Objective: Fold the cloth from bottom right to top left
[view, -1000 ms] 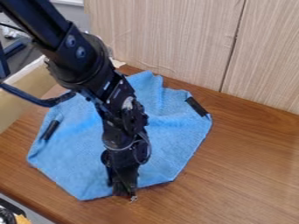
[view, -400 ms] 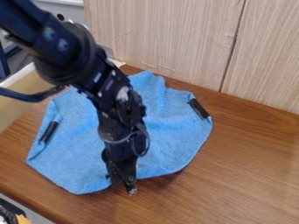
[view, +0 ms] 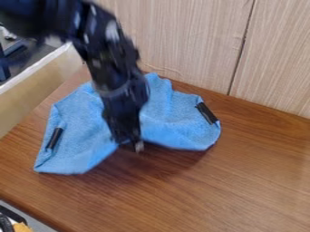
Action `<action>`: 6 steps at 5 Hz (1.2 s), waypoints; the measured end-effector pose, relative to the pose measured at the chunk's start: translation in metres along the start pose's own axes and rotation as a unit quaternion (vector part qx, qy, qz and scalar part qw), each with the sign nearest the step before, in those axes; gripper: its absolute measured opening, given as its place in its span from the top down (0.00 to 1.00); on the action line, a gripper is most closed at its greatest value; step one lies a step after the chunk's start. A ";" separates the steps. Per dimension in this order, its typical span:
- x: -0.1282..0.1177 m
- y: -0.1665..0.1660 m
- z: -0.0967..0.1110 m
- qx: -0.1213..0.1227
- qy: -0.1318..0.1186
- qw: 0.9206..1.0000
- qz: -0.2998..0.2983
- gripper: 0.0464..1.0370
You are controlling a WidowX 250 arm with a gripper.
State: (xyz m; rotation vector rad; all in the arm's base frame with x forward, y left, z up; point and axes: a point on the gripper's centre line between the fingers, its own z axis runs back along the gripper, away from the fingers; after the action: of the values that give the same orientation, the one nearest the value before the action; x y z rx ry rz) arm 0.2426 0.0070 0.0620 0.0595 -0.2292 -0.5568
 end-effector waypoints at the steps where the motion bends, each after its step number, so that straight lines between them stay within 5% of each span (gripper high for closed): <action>1: 0.015 0.036 0.007 -0.001 -0.012 0.999 0.042 0.96; 3: 0.017 0.102 -0.031 -0.010 0.017 0.994 0.112 0.96; 5: 0.012 0.128 -0.073 -0.019 0.052 0.988 0.142 0.93; 6: 0.010 0.130 -0.076 -0.013 0.063 0.987 0.146 0.75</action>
State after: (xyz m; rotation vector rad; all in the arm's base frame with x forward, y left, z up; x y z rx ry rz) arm 0.3359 0.1117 0.0056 0.0340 -0.1052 -0.2618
